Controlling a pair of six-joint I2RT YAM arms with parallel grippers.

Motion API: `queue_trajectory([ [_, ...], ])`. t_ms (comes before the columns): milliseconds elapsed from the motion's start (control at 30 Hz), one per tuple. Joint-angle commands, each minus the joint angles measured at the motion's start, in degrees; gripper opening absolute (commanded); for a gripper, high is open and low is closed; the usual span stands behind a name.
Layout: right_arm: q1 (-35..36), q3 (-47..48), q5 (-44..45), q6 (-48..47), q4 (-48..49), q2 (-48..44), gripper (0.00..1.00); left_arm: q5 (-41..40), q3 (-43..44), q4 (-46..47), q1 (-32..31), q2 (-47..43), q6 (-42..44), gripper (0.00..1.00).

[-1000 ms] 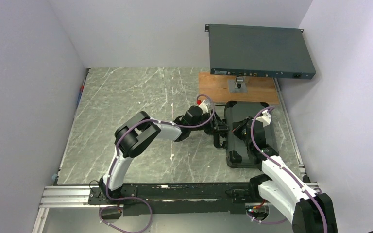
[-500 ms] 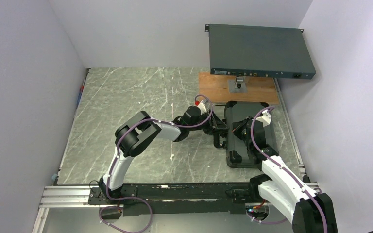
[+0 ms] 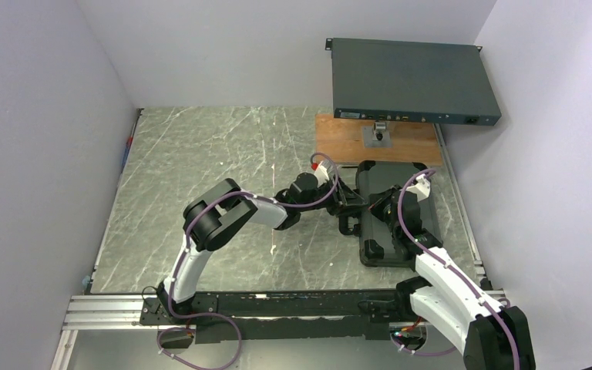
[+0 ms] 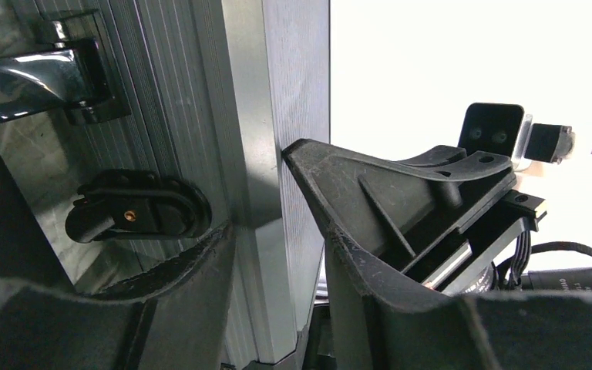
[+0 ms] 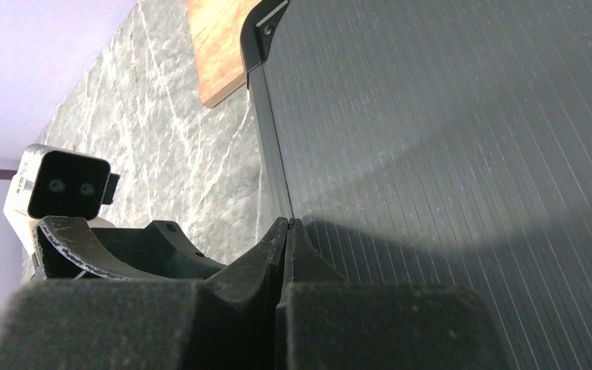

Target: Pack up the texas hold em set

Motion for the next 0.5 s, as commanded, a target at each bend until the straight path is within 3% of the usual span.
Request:
queue_trajectory([
  [0,0.74,-3.14,-2.57,-1.69,-13.68,2.96,0.00,2.09,1.22,12.12,-2.96,-1.72,-4.36,0.49],
  [133,0.80,-3.14,-2.62,-1.65,-13.84,2.94,0.00,-1.02,-3.87,10.32,-2.67,-5.78,-0.78,0.50],
  [300,0.75,-3.14,-2.68,-1.74,-13.64,2.95,0.00,-3.35,-6.74,-5.20,-1.47,-12.46,9.15,0.52],
  [467,0.73,-3.18,-2.68,-1.72,-13.70,2.83,0.00,-4.90,-3.85,-21.36,-0.17,-13.12,15.31,0.31],
])
